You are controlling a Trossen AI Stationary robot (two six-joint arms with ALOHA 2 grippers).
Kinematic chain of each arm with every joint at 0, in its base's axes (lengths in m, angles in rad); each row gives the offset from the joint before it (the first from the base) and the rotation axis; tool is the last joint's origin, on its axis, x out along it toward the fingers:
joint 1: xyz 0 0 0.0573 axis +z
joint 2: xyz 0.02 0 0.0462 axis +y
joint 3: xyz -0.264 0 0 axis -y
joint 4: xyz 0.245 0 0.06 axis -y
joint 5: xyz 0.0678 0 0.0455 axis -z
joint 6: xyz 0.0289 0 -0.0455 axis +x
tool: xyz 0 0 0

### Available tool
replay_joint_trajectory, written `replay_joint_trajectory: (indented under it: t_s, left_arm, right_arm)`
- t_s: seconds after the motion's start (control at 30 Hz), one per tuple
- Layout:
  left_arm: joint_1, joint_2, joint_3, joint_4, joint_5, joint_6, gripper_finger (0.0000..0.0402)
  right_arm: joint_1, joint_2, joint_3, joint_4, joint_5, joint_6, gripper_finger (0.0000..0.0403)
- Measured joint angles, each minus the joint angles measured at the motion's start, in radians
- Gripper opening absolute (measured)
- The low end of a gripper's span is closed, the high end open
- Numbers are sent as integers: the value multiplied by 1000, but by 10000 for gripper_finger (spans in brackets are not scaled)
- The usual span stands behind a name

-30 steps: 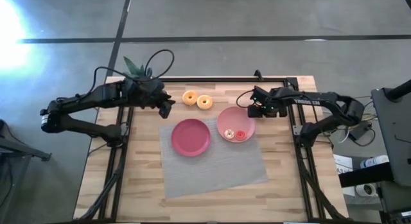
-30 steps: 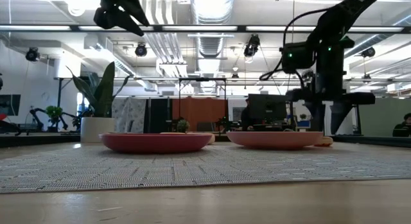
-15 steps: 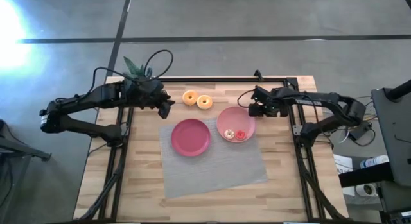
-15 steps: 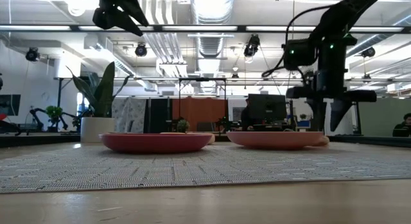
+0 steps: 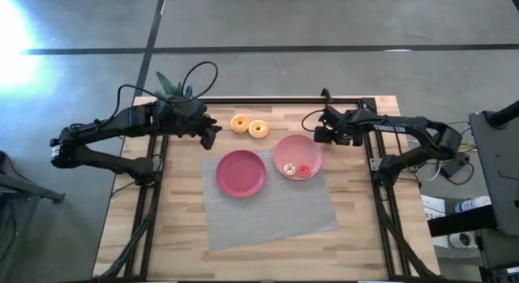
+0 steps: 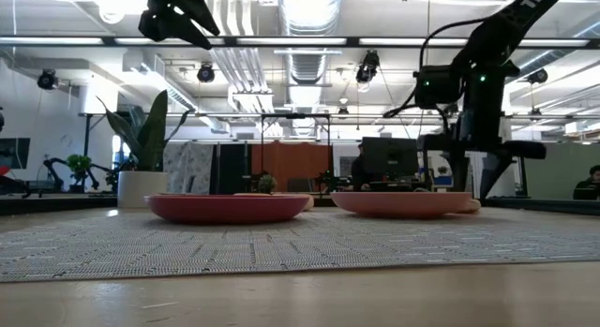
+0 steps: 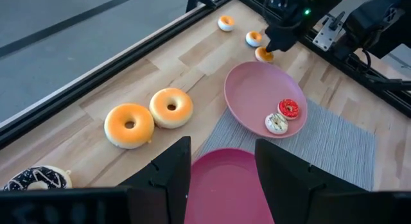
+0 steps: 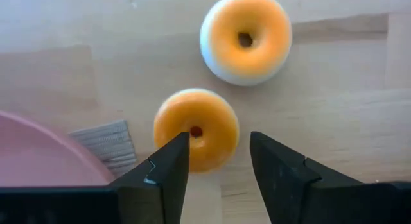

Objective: Pick & Place donuts
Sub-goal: Put the small orange donut on the light pink plate

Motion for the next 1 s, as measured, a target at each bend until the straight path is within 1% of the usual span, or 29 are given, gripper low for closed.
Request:
replay_joint_trajectory:
  t_s: [0.2,0.37,0.47,0.8,0.9,1.0]
  left_arm:
    - [0,0,0,0,0,-4,147]
    - [0,0,0,0,0,-7,147]
    - [0,0,0,0,0,-9,147]
    - [0,0,0,0,0,-9,147]
    - [0,0,0,0,1,-10,147]
    - [0,0,0,0,4,-17,147]
  right_arm:
    - [0,62,-2,1,9,-3,152]
    - [1,66,-2,9,71,-3,135]
    - [-4,57,-2,37,100,-6,117]
    - [-34,123,-2,92,89,-55,33]
    - [-34,131,2,96,89,-65,19]
    - [-34,102,4,97,93,-91,11]
